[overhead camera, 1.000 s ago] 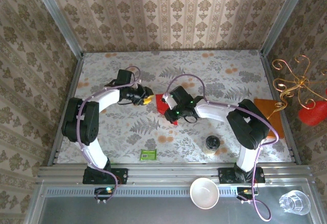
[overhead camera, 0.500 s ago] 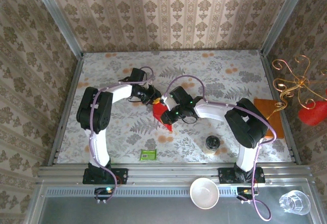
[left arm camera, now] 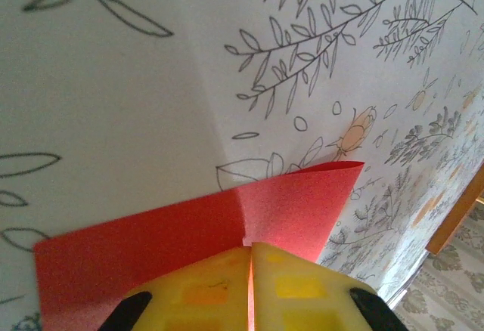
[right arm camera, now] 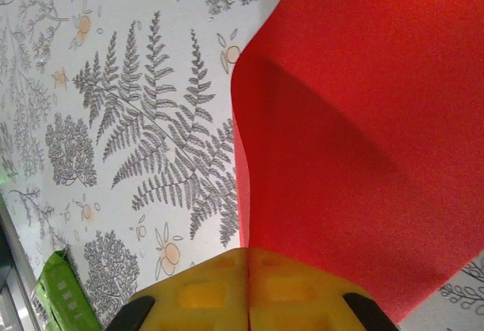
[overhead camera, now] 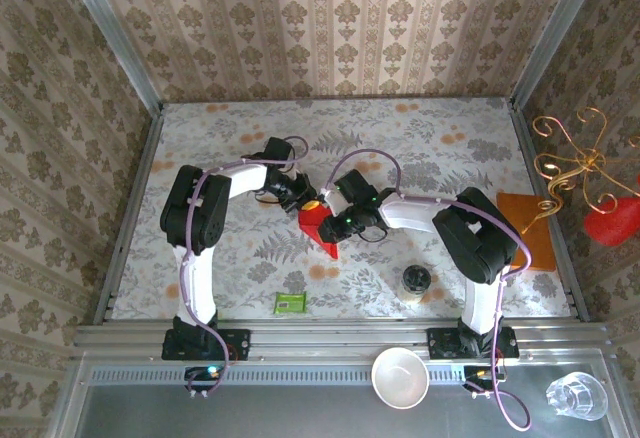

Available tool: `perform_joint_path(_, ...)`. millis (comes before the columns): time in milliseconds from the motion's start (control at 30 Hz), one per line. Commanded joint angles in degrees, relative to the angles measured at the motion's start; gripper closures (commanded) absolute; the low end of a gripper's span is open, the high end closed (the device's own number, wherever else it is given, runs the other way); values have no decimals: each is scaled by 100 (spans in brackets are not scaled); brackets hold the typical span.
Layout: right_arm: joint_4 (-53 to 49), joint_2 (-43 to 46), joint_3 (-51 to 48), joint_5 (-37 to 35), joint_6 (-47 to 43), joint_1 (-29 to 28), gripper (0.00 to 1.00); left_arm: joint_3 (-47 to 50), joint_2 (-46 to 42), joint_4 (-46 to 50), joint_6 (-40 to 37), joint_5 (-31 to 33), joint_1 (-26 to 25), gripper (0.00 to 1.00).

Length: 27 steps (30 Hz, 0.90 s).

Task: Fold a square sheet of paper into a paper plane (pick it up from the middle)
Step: Third fold the triangle at the center of the table.

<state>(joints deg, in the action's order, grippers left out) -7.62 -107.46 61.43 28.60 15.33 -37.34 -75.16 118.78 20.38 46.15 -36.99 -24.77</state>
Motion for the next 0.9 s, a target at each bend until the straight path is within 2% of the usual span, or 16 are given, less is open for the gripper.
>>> perform_joint_path(0,-189,-125,132,-211,134,51,91,-9,188,397,-237,228,0,89)
perform_joint_path(867,-473,-362,440,-501,152,87,89,-25,259,414,-405,96,-33,91)
